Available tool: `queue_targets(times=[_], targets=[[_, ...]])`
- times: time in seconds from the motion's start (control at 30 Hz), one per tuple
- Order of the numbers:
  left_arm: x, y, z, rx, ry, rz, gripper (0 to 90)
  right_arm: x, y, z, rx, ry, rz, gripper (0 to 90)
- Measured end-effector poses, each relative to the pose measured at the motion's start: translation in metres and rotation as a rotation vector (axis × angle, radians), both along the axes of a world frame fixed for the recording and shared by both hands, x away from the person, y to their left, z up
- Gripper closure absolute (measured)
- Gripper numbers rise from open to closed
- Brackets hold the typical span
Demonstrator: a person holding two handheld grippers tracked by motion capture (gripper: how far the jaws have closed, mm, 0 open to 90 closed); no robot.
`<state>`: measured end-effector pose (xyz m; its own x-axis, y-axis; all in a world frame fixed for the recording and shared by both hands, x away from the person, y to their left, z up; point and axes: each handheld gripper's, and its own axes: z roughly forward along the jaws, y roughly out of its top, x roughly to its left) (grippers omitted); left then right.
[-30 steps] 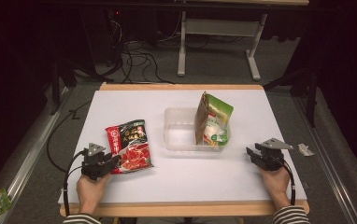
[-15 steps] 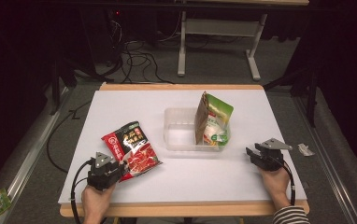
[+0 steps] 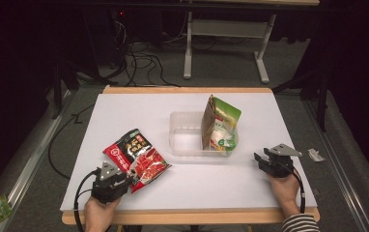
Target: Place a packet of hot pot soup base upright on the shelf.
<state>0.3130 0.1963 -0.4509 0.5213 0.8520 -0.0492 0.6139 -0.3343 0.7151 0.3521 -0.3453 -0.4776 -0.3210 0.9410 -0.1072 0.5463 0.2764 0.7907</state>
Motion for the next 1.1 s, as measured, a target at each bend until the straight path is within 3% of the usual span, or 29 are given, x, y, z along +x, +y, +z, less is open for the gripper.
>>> queue_targets(times=[0.1, 0.23, 0.4, 0.53, 0.63, 0.83, 0.93, 1.1], targets=[[0.009, 0.008, 0.008, 0.019, -0.023, 0.013, 61.5, 0.0, -0.001, 0.0, 0.009, -0.008, -0.005, 53.8], [0.031, 0.019, 0.014, 0.028, -0.054, 0.072, 58.4, -0.001, 0.0, 0.0, -0.001, -0.01, -0.003, 53.6], [0.062, 0.026, 0.014, 0.103, -0.054, 0.112, 59.3, -0.002, 0.0, 0.0, 0.002, -0.026, -0.01, 52.9], [0.083, 0.028, 0.014, 0.138, -0.049, 0.137, 56.4, -0.003, -0.002, 0.001, 0.012, -0.037, -0.019, 52.6], [0.094, 0.031, 0.011, 0.118, -0.035, 0.147, 55.0, -0.003, -0.001, 0.001, 0.013, -0.035, -0.016, 52.6], [0.107, 0.034, 0.004, 0.134, -0.017, 0.155, 48.5, -0.003, -0.002, 0.001, 0.019, -0.031, -0.018, 52.4], [0.114, 0.037, -0.003, 0.129, 0.017, 0.156, 46.6, -0.002, -0.002, 0.0, 0.02, -0.03, -0.017, 52.3], [0.121, 0.042, -0.009, 0.048, 0.057, 0.126, 49.2, -0.002, -0.002, 0.0, 0.014, -0.026, -0.016, 52.0]])
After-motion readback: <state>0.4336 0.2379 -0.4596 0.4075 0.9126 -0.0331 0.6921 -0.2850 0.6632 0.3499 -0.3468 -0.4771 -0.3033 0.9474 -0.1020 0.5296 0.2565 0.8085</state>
